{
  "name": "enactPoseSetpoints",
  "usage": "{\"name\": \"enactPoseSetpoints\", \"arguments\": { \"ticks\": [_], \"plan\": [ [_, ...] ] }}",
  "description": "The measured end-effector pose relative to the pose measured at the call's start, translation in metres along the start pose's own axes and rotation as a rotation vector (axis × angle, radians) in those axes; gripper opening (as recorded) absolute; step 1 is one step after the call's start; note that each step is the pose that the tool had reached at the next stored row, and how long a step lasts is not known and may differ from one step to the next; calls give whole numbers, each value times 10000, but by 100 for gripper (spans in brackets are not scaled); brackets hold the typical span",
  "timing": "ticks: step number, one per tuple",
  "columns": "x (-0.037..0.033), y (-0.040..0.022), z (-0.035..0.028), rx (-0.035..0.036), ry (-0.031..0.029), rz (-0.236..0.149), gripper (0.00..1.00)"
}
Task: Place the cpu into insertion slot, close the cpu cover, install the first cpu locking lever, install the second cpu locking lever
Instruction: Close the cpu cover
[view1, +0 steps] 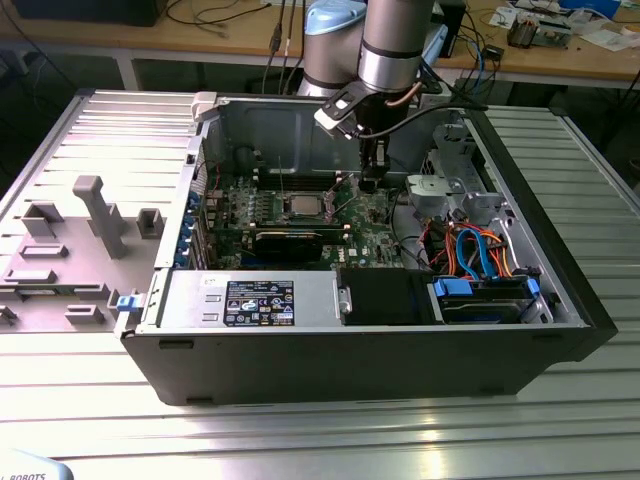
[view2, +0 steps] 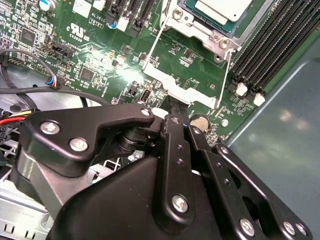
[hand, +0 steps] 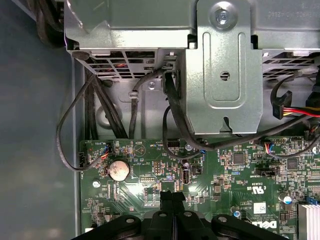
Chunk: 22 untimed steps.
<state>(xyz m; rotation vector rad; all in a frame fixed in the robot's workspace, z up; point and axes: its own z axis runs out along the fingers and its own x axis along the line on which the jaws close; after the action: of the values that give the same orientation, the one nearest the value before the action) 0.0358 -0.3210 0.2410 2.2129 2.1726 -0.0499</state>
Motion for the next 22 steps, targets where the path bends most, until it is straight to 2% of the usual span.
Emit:
{"name": "enactPoseSetpoints", "arguments": {
  "ticks": [8,9,17,19,22],
  "plan": [
    [0,-1,0,-1,0,0,11],
    [0,-1,1,61,1,-2,11],
    [-1,-5,-20,245,2,-12,11],
    [-1,-18,-23,260,6,-13,11],
    [-3,-74,-25,264,15,-15,11]
  ]
}}
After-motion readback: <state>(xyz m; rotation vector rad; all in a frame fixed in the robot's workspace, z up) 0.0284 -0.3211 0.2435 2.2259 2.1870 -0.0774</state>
